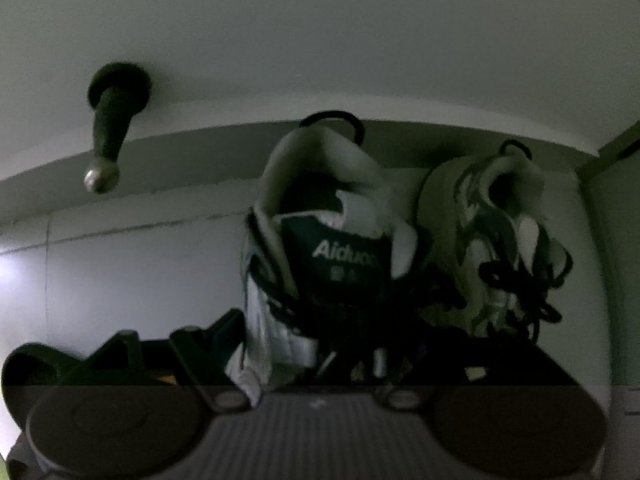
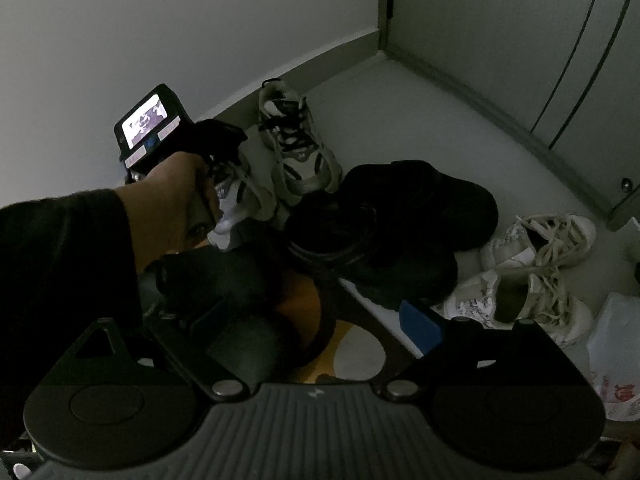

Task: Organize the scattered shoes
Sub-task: 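Lower the Aiduo sneaker beside the grey-white sneaker and open the left gripper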

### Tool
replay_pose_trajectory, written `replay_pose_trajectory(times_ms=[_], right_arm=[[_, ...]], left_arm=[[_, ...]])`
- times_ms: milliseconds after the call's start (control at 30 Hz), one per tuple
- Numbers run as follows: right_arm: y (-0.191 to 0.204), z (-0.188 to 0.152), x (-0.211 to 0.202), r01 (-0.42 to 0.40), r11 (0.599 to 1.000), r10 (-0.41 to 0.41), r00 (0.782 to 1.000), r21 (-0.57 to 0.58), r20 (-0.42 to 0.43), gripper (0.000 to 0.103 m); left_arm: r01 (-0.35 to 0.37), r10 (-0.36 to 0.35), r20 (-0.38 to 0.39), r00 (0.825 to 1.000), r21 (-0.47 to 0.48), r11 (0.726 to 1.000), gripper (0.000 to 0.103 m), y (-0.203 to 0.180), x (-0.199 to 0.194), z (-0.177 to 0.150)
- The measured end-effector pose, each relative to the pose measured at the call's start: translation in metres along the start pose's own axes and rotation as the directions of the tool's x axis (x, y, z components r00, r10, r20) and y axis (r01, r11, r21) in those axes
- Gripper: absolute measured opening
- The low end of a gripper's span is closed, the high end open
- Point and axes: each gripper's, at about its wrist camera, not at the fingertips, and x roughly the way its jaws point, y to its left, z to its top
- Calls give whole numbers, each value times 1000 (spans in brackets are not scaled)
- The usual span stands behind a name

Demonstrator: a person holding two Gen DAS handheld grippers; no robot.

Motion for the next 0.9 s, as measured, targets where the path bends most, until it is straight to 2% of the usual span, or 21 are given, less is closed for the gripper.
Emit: replay_pose_trajectory(times_ms=[133,333,467,600,800,900], right_arm=[[-3,-5,7,15,1000,-15,1000,4,-19,95],[5,-9,13,25,998,-27,999,-49,-33,95],[10,-8,14,27,998,-29,999,-51,-35,95],[19,-3,12,16,999,-17,999,-38,-31,95],[27,3,3,-3,1000,3,1000,-12,-10,95],[27,6,-8,-16,999,16,1000,30,5,95]], left_arm=[[0,1,11,1000,-27,1000,82,-8,9,2],[-35,35,36,999,-4,999,88,-17,16,2],[23,-23,0,1000,38,999,88,-9,15,2],[114,-113,-62,992,4,993,89,10,1,-5],[170,-172,-90,981,-19,985,90,23,-43,-26],[177,-178,-101,979,-19,984,90,23,-68,-34]])
